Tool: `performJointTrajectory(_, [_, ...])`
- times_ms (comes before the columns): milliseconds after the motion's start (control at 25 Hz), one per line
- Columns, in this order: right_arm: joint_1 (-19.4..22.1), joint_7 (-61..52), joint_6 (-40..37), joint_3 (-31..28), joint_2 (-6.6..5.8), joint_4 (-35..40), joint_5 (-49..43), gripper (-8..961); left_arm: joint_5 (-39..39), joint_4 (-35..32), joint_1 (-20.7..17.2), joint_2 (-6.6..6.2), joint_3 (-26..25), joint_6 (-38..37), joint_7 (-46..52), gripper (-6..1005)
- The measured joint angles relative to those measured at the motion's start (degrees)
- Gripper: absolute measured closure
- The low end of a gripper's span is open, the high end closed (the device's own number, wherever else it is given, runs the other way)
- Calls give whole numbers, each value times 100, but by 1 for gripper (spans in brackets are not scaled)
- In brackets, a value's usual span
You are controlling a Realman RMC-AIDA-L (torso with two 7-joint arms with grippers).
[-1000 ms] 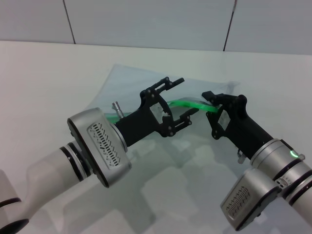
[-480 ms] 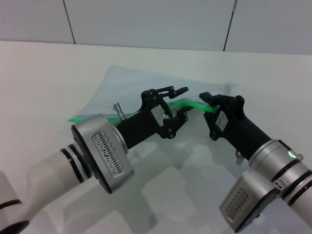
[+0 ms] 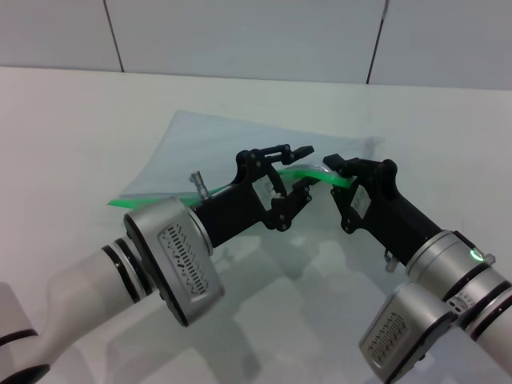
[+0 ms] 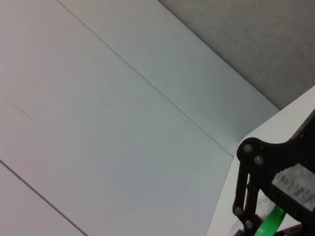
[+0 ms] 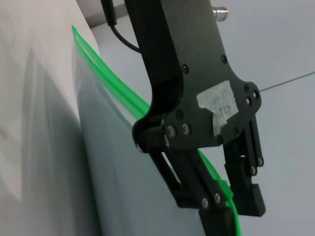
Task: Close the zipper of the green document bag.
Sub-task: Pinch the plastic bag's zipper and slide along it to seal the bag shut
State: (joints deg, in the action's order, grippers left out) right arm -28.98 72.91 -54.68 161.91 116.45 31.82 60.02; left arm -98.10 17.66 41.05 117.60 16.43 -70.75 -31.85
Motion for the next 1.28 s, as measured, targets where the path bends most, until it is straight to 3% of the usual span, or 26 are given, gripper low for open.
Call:
performJointTrajectory(760, [-2,28,3,20,0,-10,-3,902,21,67,-9,7,0,86,-225,875])
performJointTrajectory(1280, [-2,31,-1,25,0,-12,-48,902,36,117,-13,9,-120,154,-225,912])
